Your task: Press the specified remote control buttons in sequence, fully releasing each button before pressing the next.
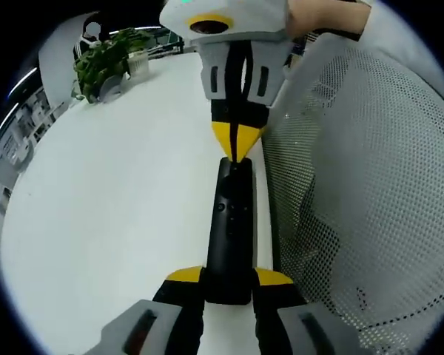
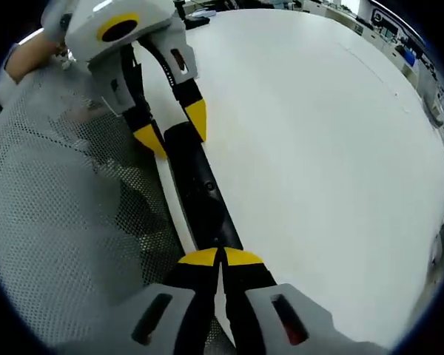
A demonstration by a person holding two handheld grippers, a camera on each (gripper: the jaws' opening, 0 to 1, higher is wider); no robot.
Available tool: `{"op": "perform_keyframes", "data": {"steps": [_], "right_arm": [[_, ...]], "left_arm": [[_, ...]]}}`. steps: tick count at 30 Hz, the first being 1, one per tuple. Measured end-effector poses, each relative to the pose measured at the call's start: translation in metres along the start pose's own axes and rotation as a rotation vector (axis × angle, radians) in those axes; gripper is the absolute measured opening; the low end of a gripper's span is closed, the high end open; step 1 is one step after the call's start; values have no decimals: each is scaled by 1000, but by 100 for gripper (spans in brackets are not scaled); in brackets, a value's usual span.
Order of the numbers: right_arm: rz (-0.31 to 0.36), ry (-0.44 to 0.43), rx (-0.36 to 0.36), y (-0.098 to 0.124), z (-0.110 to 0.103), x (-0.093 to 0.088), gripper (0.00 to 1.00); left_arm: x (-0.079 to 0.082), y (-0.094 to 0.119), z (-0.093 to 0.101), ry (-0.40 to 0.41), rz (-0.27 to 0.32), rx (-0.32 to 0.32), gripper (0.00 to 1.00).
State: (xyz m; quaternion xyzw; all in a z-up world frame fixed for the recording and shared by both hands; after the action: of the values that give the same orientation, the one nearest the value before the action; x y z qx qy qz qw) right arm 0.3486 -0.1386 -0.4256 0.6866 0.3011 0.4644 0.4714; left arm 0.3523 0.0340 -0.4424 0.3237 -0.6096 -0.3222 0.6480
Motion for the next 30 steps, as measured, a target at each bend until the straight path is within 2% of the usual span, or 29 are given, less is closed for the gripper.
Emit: {"op": "perform_keyframes", "data": {"steps": [1, 6, 9, 11, 19, 21, 22, 28, 30], "right_arm": [[4, 33, -7, 0, -1, 0, 0], [40, 48, -13, 1, -1, -5, 0], [108, -28, -15, 1, 0, -9, 0], [145, -36, -18, 2, 0, -13, 0], [149, -40, -29, 1, -1, -10, 0], [184, -58, -25, -2, -3, -8, 0], [181, -60, -23, -2, -4, -7, 0], [157, 36, -42, -2, -6, -6, 0], [141, 111, -49, -2, -6, -4, 0]], "left_arm": [[1, 0, 0, -19, -6, -1, 25], [1, -1, 1, -33, -11, -1, 24], [1, -1, 0, -22, -2, -2, 24], [0, -1, 0, -17, 1, -2, 24], [0, -1, 0, 6, 0, 2, 24], [0, -1, 0, 14, 4, 1, 24], [0, -1, 0, 18, 2, 1, 24], [0, -1, 0, 18, 0, 1, 24], [0, -1, 0, 19, 0, 0, 24]]}}
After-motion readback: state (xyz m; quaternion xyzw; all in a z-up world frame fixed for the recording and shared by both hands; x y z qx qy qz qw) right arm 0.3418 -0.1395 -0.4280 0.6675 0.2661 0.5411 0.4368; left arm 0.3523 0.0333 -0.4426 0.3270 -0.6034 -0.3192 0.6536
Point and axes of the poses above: the point that each gripper's makers call its tool centre point, and the gripper's own axes: y roughly backward along the fingers, z roughly to its right, x roughly out of its top, the point moved 9 cm from there along y, roughly backward along the fingers, and after that the axes turned 4 degrees about z, right-handed, at the moved point
